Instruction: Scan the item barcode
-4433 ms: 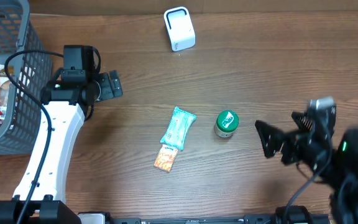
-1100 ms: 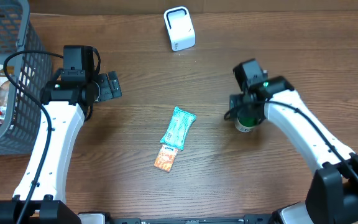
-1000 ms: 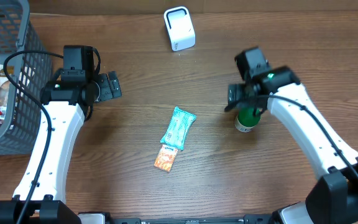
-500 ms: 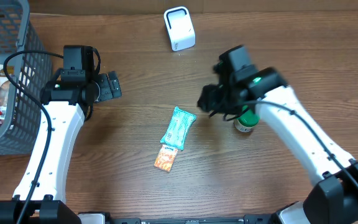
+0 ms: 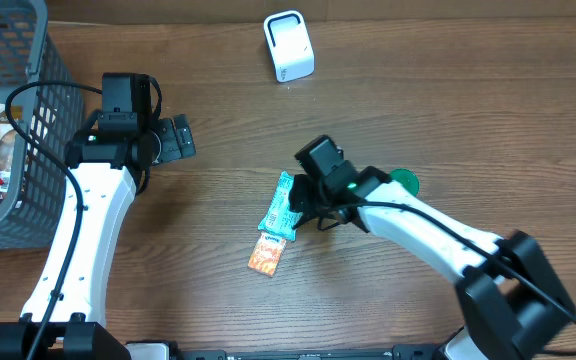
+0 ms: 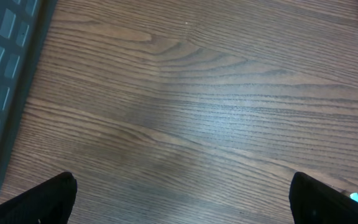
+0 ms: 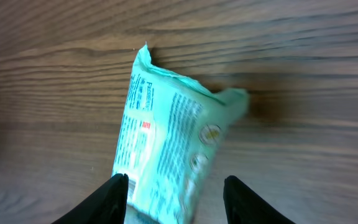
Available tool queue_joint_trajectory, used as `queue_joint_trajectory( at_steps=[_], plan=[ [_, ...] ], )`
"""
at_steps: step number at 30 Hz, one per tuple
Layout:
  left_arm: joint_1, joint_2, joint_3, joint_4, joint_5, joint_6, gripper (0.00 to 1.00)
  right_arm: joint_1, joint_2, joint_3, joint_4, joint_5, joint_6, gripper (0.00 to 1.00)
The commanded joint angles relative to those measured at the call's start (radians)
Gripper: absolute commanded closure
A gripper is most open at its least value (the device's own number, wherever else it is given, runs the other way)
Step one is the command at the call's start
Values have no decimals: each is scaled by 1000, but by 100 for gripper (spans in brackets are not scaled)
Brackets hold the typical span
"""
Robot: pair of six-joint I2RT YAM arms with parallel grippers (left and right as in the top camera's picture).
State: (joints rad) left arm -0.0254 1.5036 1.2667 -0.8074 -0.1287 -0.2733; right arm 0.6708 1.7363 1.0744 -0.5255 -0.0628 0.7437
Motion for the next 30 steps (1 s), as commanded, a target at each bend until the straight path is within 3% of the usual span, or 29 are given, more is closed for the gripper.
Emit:
queue_joint_trajectory(
  at_steps=[1,10,13,30],
  plan=[
    [0,-10,17,0,-13,11,0,14,56,-10,50,-9,46,50],
    [0,-10,17,0,-13,11,0,-1,80,-10,13,78,37,89],
    [0,-10,17,0,-13,11,0,-19,80,-10,-14,140,31,96],
    [0,-10,17,0,-13,11,0,-159,76,132,-177,179,-281,94]
  ],
)
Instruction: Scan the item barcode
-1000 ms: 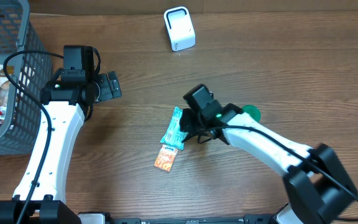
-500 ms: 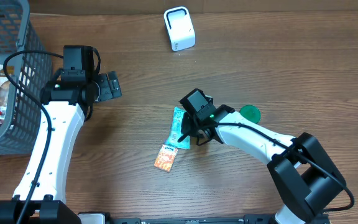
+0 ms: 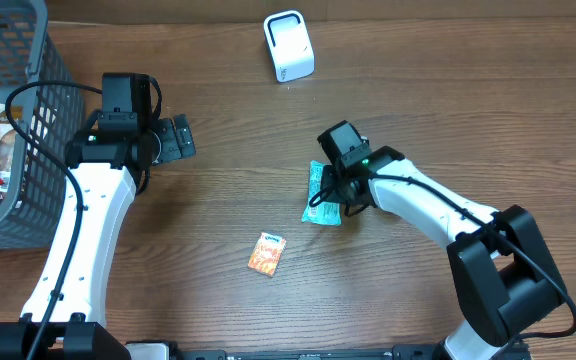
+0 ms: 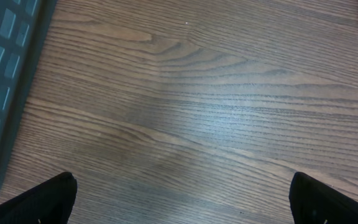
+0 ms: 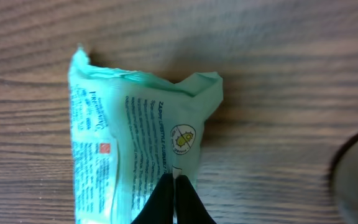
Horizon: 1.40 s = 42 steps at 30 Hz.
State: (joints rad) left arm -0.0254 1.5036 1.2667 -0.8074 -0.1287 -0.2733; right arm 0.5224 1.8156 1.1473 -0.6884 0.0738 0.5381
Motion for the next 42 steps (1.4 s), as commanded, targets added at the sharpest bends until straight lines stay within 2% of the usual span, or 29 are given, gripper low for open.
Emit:
queue_joint_trajectory(
  at_steps=[1,2,3,6,9,13,18,22,25,32,42],
  plan=[
    [0,-10,17,0,-13,11,0,-13,-3,73,-27,39,-75,85],
    [0,-10,17,0,-13,11,0,-15,-3,92,-44,29,-76,72],
    [0,-10,17,0,-13,12,0,-15,-4,114,-64,9,-76,65],
    [0,-10,17,0,-13,11,0,-15,-7,207,-146,-106,-75,53],
    [0,-10,17,0,-13,11,0,-8,-7,307,-266,-238,-71,49],
    [0,-10,17,0,-13,12,0,24,-8,323,-385,-315,11,50],
    [0,-10,17,0,-13,11,0,125,-8,238,-368,-315,150,51],
    [0,-10,17,0,-13,11,0,211,-8,167,-294,-314,286,66],
    [0,-10,17,0,-13,11,0,257,-8,110,-227,-314,383,70],
    [0,-10,17,0,-13,11,0,355,-7,18,-117,-242,512,69],
    [0,-10,17,0,-13,11,0,381,-7,-48,-11,-209,540,68]
  ],
)
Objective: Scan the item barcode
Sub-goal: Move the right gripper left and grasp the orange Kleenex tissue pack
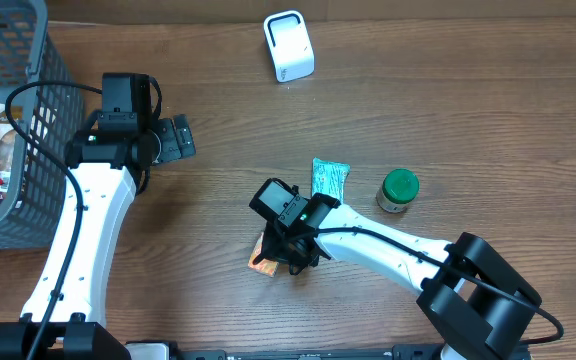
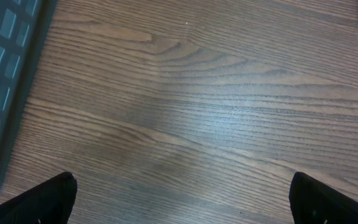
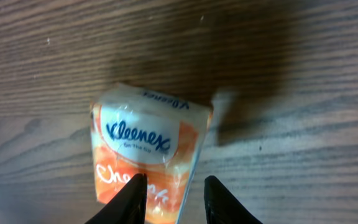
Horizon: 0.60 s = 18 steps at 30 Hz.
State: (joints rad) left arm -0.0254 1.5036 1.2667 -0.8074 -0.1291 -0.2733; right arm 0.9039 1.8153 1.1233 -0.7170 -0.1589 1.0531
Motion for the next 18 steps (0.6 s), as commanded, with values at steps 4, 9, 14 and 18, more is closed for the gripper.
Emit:
queue_joint_trajectory(
  at_steps=[4,9,14,18],
  plan=[
    [0,-10,17,0,-12,11,0,0,-6,-47,66,27,25,71],
    [0,-10,17,0,-12,11,0,0,-6,-76,127,28,23,85],
    [0,-10,17,0,-12,11,0,-51,-8,-68,203,27,-71,96],
    [0,-10,17,0,-12,11,0,-148,-8,-55,314,27,-201,96]
  ],
)
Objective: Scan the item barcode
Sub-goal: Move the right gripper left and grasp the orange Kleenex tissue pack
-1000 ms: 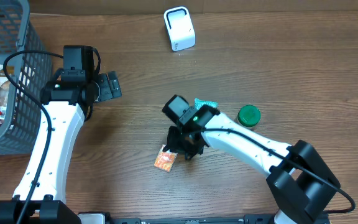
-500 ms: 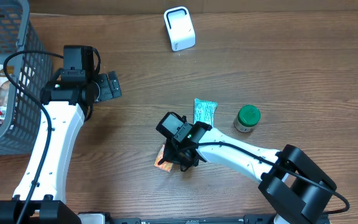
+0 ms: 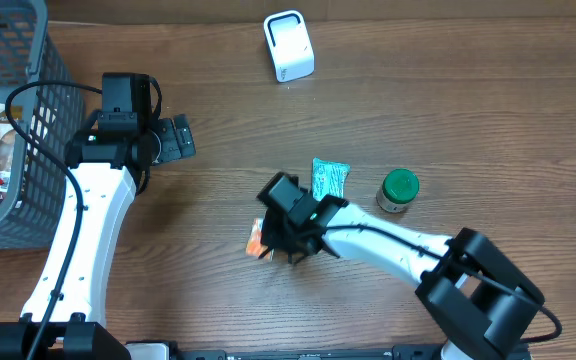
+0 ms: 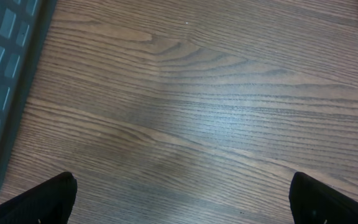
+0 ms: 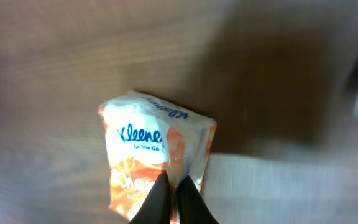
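Note:
An orange-and-white Kleenex tissue pack (image 5: 157,152) fills the right wrist view, pinched at its near edge by my right gripper (image 5: 173,199), which is shut on it. From overhead the tissue pack (image 3: 256,242) shows just left of that gripper (image 3: 278,240), low at the table's middle. The white barcode scanner (image 3: 288,46) stands at the far edge of the table. My left gripper (image 4: 182,190) is open over bare wood, its fingertips (image 4: 48,196) wide apart; from overhead it sits at the left (image 3: 173,138).
A teal snack packet (image 3: 328,180) lies right of the right gripper, with a green-lidded jar (image 3: 399,190) beyond it. A grey wire basket (image 3: 8,120) holding packets fills the far left.
My right gripper was open around the Kleenex pack on the table. It is now shut on the pack's edge, and the pack sits slightly further left and up. The left arm is unchanged.
My right gripper stood open over the teal packet beside the orange pack. A second later it was shut on the teal packet further right. Then the teal packet lay released by the jar and the gripper was open over the Kleenex pack, which it now grips.

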Available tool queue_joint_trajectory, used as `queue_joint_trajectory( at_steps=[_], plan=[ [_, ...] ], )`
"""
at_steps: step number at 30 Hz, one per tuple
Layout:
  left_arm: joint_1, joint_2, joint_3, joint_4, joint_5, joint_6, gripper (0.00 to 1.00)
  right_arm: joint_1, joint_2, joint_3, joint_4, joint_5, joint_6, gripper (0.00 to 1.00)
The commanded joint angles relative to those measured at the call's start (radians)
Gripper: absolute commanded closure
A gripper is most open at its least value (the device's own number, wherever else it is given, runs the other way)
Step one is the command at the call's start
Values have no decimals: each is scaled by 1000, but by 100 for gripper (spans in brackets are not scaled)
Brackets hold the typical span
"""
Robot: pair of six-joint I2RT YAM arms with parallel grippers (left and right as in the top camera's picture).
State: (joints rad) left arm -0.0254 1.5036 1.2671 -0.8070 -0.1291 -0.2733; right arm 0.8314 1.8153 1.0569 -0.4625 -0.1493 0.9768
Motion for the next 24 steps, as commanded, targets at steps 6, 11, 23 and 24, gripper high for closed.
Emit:
queue_joint_trajectory(
  at_steps=[6,11,23,24],
  plan=[
    [0,-10,16,0,-12,11,0,-166,-6,10,171,17,-193,96],
    [0,-10,16,0,-12,11,0,-154,-6,10,171,7,-193,96],
    [0,-10,16,0,-12,11,0,-126,-6,-14,210,-43,-193,96],
    [0,-10,16,0,-12,11,0,-126,-4,-21,224,-55,-193,96]
  ],
)
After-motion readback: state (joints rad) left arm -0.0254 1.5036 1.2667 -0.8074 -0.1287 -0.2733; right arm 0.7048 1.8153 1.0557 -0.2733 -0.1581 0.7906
